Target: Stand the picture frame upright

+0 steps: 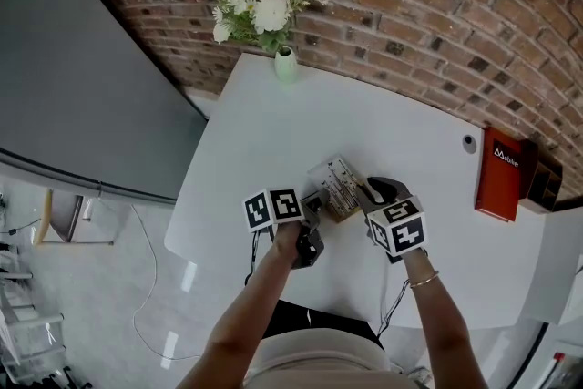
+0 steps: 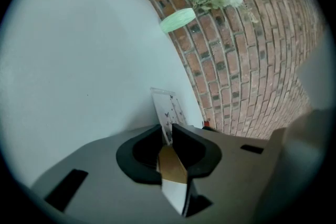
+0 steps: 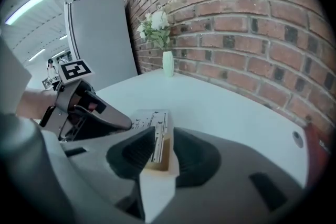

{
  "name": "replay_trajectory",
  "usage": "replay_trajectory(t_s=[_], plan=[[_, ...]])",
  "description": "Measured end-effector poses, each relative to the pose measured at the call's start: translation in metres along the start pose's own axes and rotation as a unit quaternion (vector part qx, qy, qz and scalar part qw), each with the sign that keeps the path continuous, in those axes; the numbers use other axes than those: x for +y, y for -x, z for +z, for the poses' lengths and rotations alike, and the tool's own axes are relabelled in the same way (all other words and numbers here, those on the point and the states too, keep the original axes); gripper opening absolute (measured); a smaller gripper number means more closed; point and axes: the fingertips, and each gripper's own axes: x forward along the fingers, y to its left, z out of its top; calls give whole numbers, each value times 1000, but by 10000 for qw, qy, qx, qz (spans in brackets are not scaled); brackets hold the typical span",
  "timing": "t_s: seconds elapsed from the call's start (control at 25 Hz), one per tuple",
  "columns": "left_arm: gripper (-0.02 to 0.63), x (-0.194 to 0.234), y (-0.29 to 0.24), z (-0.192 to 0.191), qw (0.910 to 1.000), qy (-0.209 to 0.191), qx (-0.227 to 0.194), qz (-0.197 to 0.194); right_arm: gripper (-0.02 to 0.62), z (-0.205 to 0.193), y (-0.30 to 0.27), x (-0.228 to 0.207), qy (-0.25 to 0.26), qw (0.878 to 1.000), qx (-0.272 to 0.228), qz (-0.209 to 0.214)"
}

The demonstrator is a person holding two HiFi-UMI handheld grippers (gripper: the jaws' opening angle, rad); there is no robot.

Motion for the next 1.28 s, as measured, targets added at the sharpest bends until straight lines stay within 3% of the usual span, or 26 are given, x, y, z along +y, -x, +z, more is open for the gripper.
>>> replay_trajectory(t_s=[0.36, 0.64, 0.72, 1.28], plan=[[55, 0, -1, 0, 10000, 13, 49, -13, 95, -11, -18, 1, 212, 9961, 851, 102], [49, -1, 1, 0, 10000, 21, 67, -20, 86, -11, -18, 0, 317, 9956, 878, -77], [48, -5, 2, 0, 10000, -38, 48, -70, 57, -11, -16, -3, 391, 9960, 777, -212], [20, -55, 9, 0, 9884, -1482, 78, -327, 56, -15, 14, -13, 112, 9953, -157, -950]])
